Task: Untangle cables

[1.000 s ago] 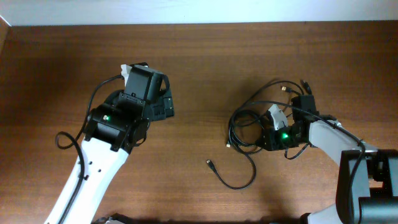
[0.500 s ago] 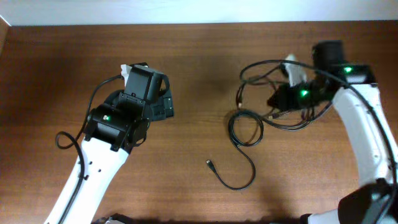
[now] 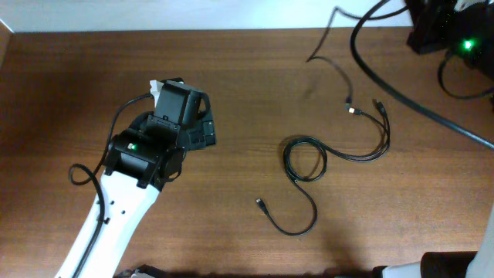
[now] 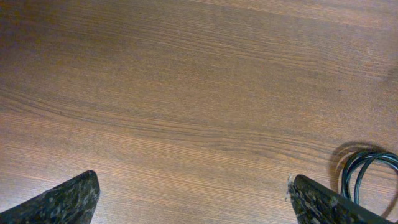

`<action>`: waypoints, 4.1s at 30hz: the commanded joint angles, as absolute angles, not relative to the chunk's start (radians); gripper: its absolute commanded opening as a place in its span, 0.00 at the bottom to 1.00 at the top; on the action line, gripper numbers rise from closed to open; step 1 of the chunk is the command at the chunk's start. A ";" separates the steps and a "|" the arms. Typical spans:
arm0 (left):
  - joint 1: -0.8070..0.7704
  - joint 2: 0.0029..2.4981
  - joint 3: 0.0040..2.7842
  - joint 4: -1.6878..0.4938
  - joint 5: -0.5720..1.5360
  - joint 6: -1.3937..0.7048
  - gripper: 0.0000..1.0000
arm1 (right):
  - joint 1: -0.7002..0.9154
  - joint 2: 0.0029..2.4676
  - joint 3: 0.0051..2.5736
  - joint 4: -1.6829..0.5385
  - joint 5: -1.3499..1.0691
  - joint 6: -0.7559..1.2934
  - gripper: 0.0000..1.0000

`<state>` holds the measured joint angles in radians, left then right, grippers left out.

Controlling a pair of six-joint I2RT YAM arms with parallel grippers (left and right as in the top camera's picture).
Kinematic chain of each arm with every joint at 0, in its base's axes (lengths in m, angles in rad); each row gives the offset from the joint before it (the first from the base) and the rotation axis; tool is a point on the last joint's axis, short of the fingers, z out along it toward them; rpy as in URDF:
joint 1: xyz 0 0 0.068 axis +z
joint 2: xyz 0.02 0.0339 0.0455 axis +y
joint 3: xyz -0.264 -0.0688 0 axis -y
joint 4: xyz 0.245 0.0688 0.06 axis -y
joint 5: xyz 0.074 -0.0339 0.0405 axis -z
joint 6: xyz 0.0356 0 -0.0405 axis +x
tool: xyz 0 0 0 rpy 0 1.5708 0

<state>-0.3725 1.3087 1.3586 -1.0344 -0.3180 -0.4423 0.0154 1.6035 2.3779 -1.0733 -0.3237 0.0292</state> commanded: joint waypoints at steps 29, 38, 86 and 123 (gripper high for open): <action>-0.367 1.292 1.362 -1.034 -0.318 -0.455 0.99 | -0.714 2.296 2.343 -0.896 0.001 0.013 0.04; -0.367 1.292 1.362 -1.034 -0.318 -0.455 0.99 | -0.828 2.316 2.054 -0.762 -0.237 0.069 0.92; -0.367 1.292 1.362 -1.034 -0.318 -0.455 0.99 | 0.340 1.989 1.318 -0.822 -0.492 0.174 0.13; -0.367 1.292 1.362 -1.034 -0.318 -0.455 0.99 | -0.224 1.845 2.822 -0.701 -0.786 0.760 0.04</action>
